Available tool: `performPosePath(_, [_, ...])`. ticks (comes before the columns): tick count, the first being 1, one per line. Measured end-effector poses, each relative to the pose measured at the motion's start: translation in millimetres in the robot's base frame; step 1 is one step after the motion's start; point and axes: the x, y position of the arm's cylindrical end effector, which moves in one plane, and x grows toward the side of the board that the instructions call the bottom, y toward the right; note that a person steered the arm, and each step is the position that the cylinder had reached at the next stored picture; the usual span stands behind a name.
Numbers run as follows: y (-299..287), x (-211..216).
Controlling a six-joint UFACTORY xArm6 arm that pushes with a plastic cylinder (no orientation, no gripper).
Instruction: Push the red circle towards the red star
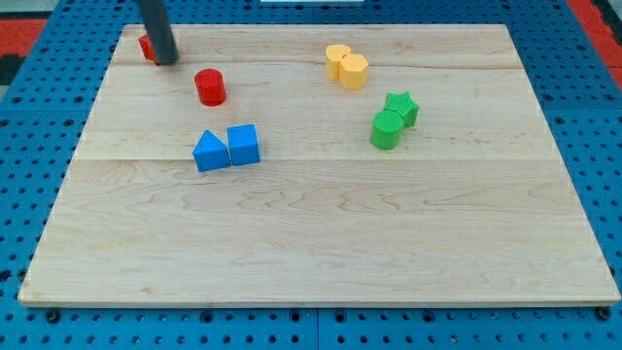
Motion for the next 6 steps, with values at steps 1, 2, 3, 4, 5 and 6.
performPosePath(1, [88, 19])
performPosePath(2, [90, 87])
performPosePath(3, [54, 76])
performPosePath(4, [45, 36])
performPosePath(5, [62, 50])
performPosePath(6, [144, 111])
